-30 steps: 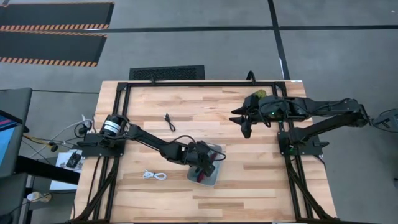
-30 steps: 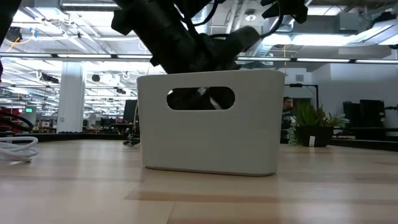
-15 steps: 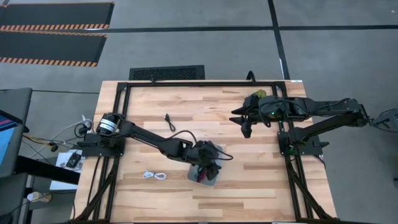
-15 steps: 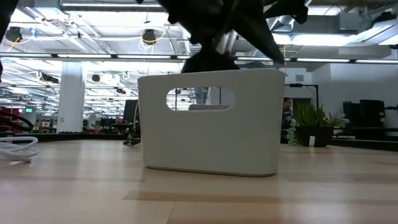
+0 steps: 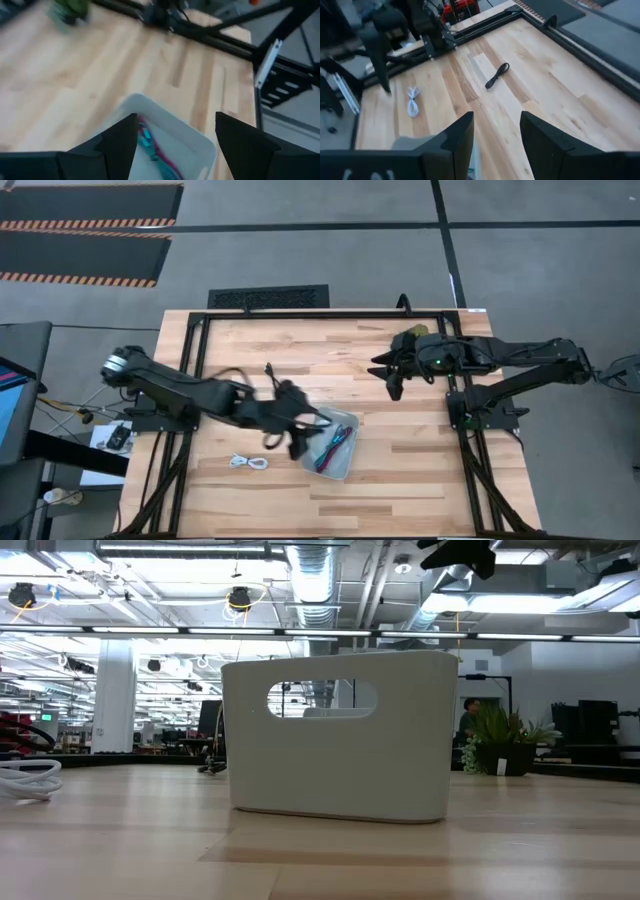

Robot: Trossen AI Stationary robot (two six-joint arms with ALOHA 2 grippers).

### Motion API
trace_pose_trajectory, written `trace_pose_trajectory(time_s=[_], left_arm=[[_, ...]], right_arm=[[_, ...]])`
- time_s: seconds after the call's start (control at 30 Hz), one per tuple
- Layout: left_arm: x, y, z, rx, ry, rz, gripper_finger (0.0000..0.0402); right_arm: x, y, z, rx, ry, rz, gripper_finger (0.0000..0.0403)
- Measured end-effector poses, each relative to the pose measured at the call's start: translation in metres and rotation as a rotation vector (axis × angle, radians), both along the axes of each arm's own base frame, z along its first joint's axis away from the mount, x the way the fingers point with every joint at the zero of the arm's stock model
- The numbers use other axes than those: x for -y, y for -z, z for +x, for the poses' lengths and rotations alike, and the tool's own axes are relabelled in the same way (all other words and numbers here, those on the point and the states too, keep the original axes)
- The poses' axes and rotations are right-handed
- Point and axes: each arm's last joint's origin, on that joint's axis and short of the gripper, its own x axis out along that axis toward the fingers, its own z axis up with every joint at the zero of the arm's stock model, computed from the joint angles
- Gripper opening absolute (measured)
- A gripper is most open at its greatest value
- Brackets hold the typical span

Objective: Pick and place USB-C Cables
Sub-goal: Put the black charger cable into the gray bin

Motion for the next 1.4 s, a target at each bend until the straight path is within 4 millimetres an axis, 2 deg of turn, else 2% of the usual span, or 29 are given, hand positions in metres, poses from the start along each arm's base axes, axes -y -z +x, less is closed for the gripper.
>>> trace_pose_trajectory(time_s=[0.13, 0.23, 0.37, 0.5, 0.57, 0.7, 1.03, 1.23, 1.4], left_arm=[[0.003, -0.023, -0.043, 0.000, -0.094, 0.107, 0.0247], [0.006, -0.034, -0.073, 0.013, -0.157, 0.142, 0.0247], [0.010, -0.047, -0.101, 0.077, -0.214, 0.134, 0.0247], [0.012, -0.056, -0.121, 0.135, -0.245, 0.129, 0.0247], [0.012, -0.058, -0.128, 0.150, -0.259, 0.140, 0.0247], [0.012, -0.057, -0.134, 0.153, -0.274, 0.161, 0.0247], [-0.003, -0.040, -0.151, 0.025, -0.432, 0.214, 0.0247], [-0.002, -0.039, -0.157, 0.037, -0.453, 0.234, 0.0247], [-0.002, -0.039, -0.157, 0.039, -0.452, 0.235, 0.0247]], right_arm=[[0.003, 0.012, 0.018, -0.033, 0.027, 0.021, 0.0184], [0.006, 0.026, 0.043, -0.047, 0.039, 0.019, 0.0185], [0.010, 0.051, 0.084, -0.028, 0.039, 0.000, 0.0184], [0.016, 0.076, 0.122, 0.041, 0.054, -0.004, 0.0184], [0.018, 0.088, 0.139, 0.046, 0.060, -0.008, 0.0184], [0.023, 0.099, 0.176, 0.034, 0.075, -0.047, 0.0184], [0.031, 0.124, 0.261, -0.134, 0.076, -0.098, 0.0184], [0.033, 0.147, 0.297, -0.233, 0.079, -0.102, 0.0184], [0.038, 0.166, 0.313, -0.305, 0.123, -0.120, 0.0184]])
